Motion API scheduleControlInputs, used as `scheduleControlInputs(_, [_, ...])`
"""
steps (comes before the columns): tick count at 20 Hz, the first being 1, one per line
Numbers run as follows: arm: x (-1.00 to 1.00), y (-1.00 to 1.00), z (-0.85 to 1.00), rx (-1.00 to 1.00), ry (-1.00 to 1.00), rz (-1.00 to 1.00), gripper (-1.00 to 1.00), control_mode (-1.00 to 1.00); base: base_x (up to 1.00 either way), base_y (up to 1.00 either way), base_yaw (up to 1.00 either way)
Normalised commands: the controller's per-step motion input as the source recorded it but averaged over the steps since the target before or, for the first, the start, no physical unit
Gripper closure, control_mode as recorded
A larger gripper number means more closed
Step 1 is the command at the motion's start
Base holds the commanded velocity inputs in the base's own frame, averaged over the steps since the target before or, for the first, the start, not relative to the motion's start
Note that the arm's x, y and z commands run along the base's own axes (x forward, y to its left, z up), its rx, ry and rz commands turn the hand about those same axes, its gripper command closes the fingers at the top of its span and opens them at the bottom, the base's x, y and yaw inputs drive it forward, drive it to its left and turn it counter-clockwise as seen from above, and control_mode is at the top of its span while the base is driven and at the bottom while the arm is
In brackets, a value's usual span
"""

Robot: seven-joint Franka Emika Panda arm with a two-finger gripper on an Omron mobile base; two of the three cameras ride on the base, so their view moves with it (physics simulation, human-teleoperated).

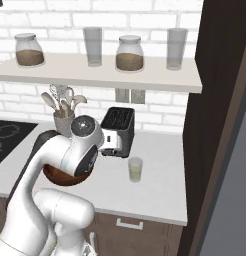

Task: Grab a lemon wedge from the fridge and one ice cube from the ice bowl, and put them in the glass of lemonade.

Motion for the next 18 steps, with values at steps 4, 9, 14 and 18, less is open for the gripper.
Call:
scheduleControlInputs(4, [-0.44,0.78,0.39,-0.08,0.01,-0.01,-1.0,-1.0,0.0,0.0,0.0])
scheduleControlInputs(9, [-0.05,0.48,0.27,-0.03,0.13,-0.21,-1.0,-1.0,0.0,0.0,0.0])
scheduleControlInputs(14, [-0.1,0.04,0.04,0.09,0.17,-0.41,-1.0,-1.0,0.0,0.0,0.0])
scheduleControlInputs(18, [-0.43,-0.2,0.0,0.18,0.09,-0.23,-1.0,-1.0,0.0,0.0,0.0])
